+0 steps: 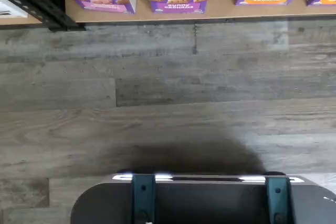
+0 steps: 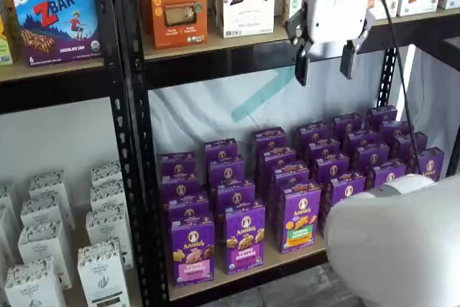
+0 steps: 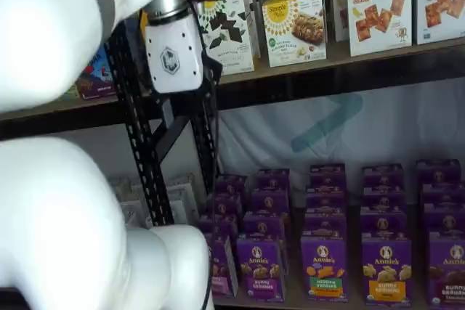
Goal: Pick up the purple box with a pink patch in the middle, on the bottom shelf, the first box from the left
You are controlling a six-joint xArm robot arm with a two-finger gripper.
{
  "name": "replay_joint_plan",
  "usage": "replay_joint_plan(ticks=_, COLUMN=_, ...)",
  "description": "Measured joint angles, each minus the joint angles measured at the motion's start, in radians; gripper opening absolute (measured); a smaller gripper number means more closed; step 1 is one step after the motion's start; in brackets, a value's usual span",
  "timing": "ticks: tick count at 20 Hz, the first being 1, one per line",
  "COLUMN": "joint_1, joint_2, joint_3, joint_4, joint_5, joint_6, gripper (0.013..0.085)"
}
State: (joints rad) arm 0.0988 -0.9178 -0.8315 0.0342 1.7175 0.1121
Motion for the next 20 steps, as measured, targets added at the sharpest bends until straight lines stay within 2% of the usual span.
replay_joint_plan(ticks=5, joint_1=0.011, joint_2=-0.018, joint_3=0.094, joint_4=-0.001, joint_5=-0.085, joint_6=0.009, gripper=0.0850)
replay_joint_plan(ticks=7, joint_1=0.016, joint_2=-0.026, joint_3=0.135, joint_4=-0.015, joint_5=-0.121, joint_6=0.013, gripper=0.0850)
replay_joint_plan(ticks=12, joint_1=0.011, joint_2=-0.037, joint_3=0.233, joint_4=-0.010, joint_5=-0.211, joint_6=0.008, gripper=0.0850)
replay_joint_plan(ticks=20, joint_1=0.054, joint_2=-0.003, joint_3=0.379, joint_4=-0.004, joint_5=-0.363, joint_6=0.047, gripper=0.0850)
